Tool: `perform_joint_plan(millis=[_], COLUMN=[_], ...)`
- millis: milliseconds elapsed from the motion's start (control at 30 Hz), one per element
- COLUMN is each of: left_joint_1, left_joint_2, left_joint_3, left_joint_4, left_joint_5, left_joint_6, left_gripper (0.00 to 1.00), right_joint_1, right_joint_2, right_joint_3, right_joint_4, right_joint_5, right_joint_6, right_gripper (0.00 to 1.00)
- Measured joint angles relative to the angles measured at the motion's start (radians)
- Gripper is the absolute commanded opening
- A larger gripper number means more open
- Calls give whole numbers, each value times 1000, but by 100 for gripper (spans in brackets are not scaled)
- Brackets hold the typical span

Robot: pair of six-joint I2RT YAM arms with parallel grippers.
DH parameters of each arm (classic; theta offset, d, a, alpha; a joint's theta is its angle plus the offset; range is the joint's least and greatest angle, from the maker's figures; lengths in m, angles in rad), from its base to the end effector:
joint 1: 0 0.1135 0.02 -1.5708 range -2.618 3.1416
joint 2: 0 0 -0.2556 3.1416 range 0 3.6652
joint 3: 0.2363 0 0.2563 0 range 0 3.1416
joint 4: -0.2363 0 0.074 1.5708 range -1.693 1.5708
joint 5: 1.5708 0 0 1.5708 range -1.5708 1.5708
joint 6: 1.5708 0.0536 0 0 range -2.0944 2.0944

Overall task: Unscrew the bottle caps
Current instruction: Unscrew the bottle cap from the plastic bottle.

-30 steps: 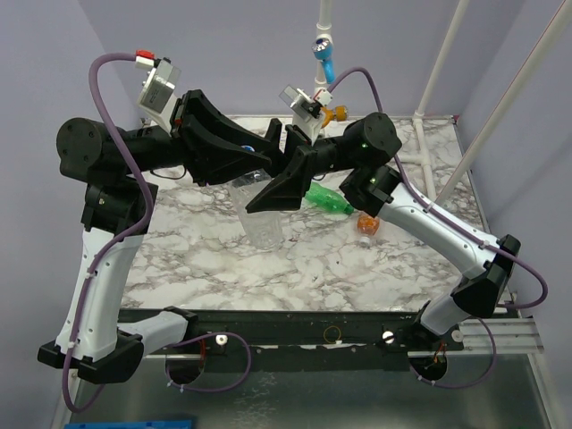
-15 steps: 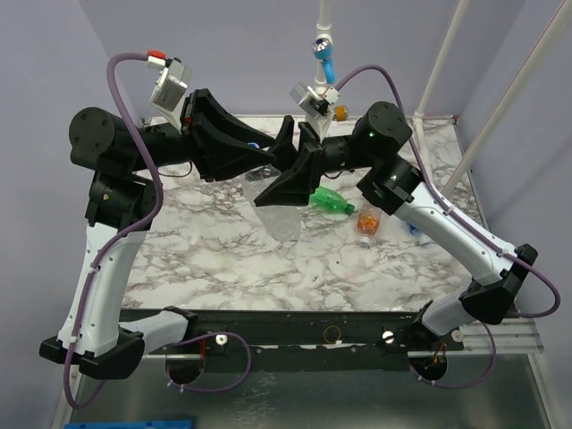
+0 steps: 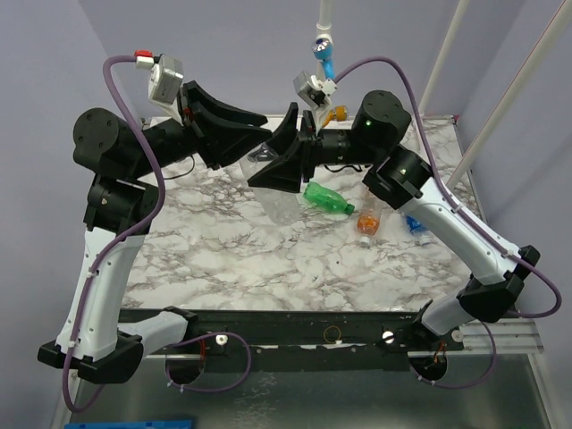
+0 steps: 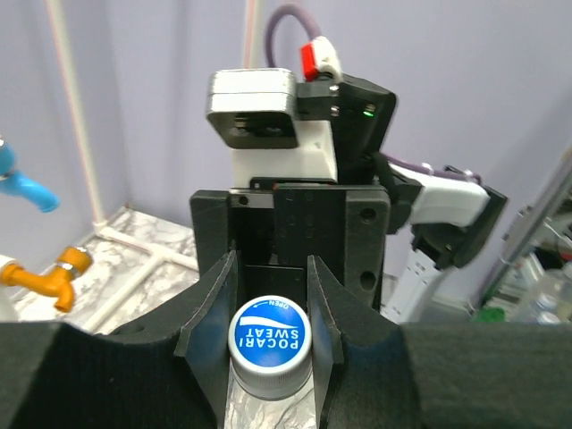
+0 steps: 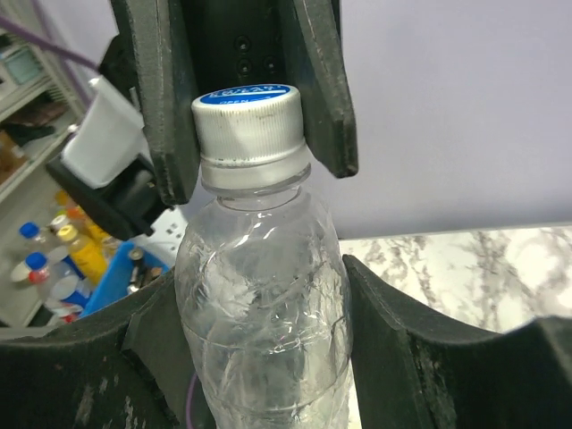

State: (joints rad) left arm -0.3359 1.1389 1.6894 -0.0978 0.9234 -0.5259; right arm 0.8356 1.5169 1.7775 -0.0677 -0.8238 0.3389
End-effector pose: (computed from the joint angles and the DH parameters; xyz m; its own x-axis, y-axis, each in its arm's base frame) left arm 0.1649 -0.1029 0.5736 -0.0826 -0.2918 -0.9529 0.9649 0.2156 -0.1497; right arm 0.1988 0.2785 0.5121 -0.2068 0.1080 -0.9724 -0.9736 -0.1212 0.1936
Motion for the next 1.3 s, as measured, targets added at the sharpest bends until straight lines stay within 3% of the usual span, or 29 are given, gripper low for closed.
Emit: perform_joint_plan(millis=[233, 733, 767, 833, 867, 1033, 1167, 1300], left_joint_1=[0, 3, 2, 2, 2, 14, 0, 2], left_joint_2=[-3, -5, -3, 1, 3, 8, -4, -32], left_joint_3=[-7, -47, -46, -45, -44, -11, 31, 38], left_joint_4=[-45, -214, -228, -240, -245, -252, -248, -232], left_joint_5=[-187, -616, -633, -647, -648, -653, -589, -415], left_joint_6=[80, 195, 197, 197, 197, 193, 160, 90], left_gripper=[0, 0, 11, 75, 98, 99, 99, 99], right_joint_1=[32, 255, 263, 271, 272, 238, 132, 14], right_joint_2=[55, 208, 217, 229, 230, 168, 53, -37], right_joint_3=[129, 269, 273, 282, 282, 209, 68, -10], right_joint_4=[-168, -290, -292, -298, -300, -323, -300, -237], right_joint_5=[213, 1033, 1067, 1106, 1111, 1022, 760, 440], right_joint_6=[-132, -439, -451, -463, -463, -417, -326, -230], right_gripper=[1, 0, 1, 1, 1, 1, 1, 0])
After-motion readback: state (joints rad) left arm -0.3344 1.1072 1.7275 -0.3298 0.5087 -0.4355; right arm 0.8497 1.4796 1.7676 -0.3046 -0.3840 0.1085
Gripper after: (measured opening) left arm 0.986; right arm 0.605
